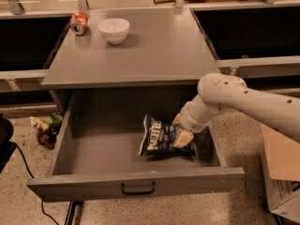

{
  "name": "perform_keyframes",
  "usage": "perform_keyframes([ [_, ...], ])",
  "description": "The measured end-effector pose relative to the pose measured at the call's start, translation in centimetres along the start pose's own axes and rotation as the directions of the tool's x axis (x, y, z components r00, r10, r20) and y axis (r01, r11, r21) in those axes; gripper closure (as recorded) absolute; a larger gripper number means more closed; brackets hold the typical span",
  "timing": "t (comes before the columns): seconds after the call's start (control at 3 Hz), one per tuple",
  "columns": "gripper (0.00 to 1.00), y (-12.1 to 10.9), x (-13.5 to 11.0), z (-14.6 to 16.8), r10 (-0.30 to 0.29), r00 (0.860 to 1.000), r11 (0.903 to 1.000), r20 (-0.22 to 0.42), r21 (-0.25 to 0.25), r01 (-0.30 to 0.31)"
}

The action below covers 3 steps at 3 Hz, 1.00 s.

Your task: Pick blue chip bag from top drawer and place on counter

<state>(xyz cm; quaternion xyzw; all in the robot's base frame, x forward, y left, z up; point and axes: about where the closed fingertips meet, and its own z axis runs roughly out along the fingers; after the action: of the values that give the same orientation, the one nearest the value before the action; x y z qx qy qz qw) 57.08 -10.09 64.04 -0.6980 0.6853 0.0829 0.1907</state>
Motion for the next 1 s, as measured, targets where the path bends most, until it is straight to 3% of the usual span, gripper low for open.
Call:
perform_keyframes([
  [0.33,0.89,0.5,-1.3,-5.0,-0.041,0.999,0.9947,0.009,0.094,0.04],
  [0.67,1.0,0.9,-2.5,-12.2,-0.081,0.997,0.9741,-0.013,0.211,0.082],
  [1.0,1.0,0.9,-2.6,-12.2,-0.082,0.997,0.974,-0.013,0.211,0.083],
])
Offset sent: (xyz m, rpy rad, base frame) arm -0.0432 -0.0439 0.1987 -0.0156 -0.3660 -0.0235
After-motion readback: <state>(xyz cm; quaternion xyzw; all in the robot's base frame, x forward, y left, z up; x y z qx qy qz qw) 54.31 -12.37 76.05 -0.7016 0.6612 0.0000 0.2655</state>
